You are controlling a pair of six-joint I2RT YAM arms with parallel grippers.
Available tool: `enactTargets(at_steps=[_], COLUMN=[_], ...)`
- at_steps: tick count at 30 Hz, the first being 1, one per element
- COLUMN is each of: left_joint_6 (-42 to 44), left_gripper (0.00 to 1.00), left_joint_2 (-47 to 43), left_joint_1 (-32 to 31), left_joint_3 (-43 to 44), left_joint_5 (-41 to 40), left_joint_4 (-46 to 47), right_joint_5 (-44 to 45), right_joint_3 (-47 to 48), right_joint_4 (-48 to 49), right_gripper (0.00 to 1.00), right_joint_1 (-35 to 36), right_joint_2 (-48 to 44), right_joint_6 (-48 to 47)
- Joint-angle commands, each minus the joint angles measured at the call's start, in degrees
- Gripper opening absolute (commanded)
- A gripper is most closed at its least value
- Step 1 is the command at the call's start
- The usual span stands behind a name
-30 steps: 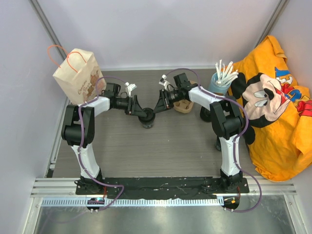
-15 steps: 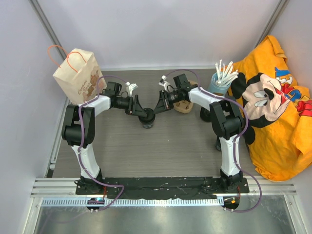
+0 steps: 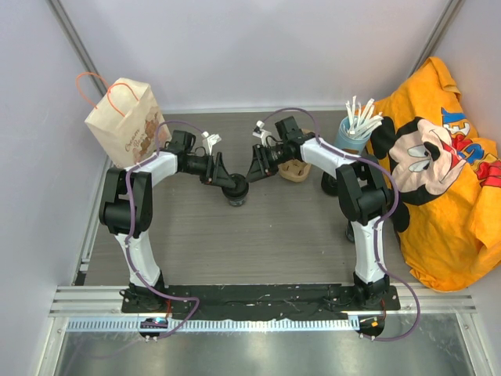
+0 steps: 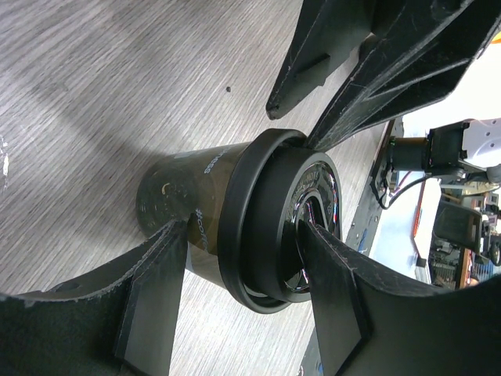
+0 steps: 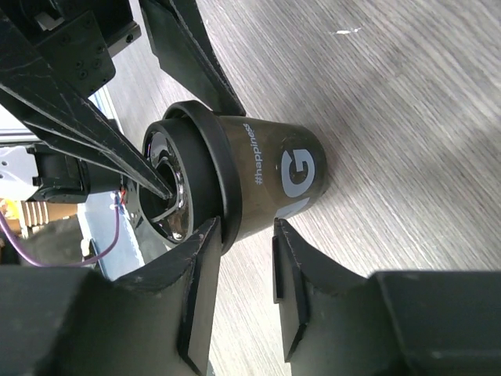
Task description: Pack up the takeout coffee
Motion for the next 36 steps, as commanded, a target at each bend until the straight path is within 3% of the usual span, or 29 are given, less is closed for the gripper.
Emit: enactTargets(at_steps=[1, 18, 36], left_joint_6=[3.6, 3.7, 3.8], left_gripper=[0.46, 0.43, 0.43], left_joint_2=[3.6, 3.6, 3.6], left_joint_1=[-1.7, -1.9, -2.0], left_joint_3=[-1.2, -1.0, -0.8], left_joint_5=[-11.0, -11.2, -11.5], left_joint_4=[-2.3, -2.4, -2.4], right_joint_5=[1.2, -6.2, -6.3], right_joint_3=[2.3, 7.2, 4.0], right_joint_4=[-2.2, 2.0, 2.5], right_gripper=[0.41, 0.42, 0.42], right_joint_1=[3.2, -1.6, -0.4], right_joint_2=[0.4, 0.1, 3.9], right_joint_6=[-2.2, 2.8, 1.9])
